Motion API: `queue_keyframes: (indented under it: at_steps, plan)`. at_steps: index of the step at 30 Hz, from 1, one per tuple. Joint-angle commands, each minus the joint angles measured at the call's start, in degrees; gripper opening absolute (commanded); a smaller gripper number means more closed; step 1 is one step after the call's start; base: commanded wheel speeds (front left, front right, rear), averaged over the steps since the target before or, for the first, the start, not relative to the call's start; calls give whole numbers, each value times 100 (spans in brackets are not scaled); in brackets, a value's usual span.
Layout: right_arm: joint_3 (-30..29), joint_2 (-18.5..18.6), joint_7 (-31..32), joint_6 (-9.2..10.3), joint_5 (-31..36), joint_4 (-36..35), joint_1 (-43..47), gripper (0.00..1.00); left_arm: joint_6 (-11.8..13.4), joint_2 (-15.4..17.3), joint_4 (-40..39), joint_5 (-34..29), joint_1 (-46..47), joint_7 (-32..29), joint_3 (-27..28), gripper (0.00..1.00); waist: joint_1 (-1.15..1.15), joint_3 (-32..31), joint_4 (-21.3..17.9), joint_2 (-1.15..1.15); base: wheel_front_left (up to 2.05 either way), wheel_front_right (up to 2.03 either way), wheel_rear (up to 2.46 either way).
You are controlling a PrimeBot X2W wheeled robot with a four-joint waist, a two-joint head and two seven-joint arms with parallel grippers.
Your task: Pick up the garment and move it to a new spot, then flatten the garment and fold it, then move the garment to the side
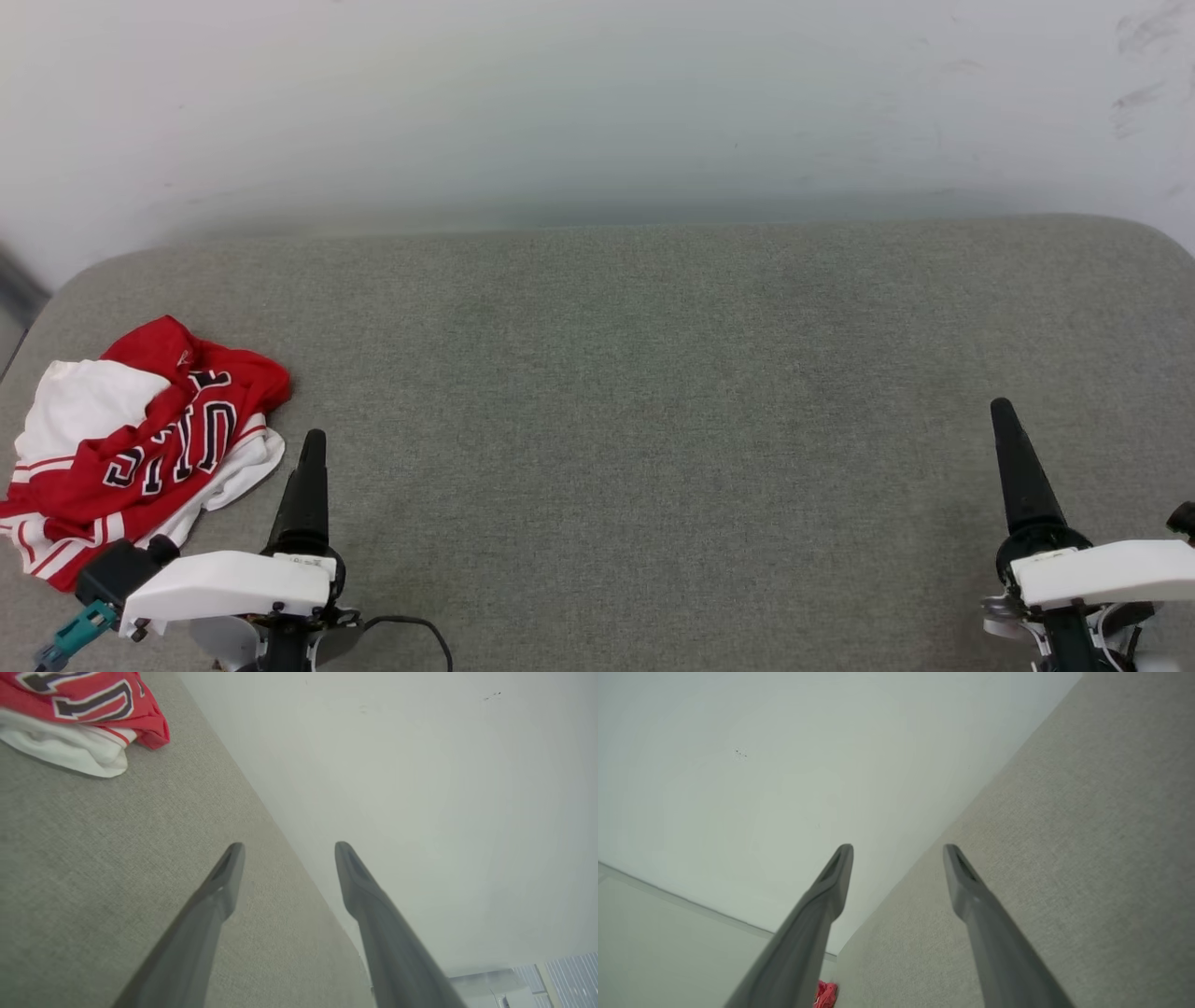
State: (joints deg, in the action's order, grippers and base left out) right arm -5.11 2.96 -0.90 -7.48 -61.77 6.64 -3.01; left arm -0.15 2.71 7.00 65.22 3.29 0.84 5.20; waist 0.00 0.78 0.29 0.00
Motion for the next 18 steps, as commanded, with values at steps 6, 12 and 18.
queue_keyframes:
  at_steps: [6,12,18]
  plan:
    - [111,-1,-155,-1,847,-264,62,100,216,14,-195,-829,-52,164,-159,100,0,-5,2,0,0,0,0]
    - [169,-2,-279,-1,1468,-341,136,100,354,15,-262,-1421,-112,286,-261,100,0,-12,10,0,0,0,0]
    - [201,-3,-394,-2,1997,-406,203,100,432,16,-316,-2001,-167,403,-356,100,0,-17,32,0,0,0,0]
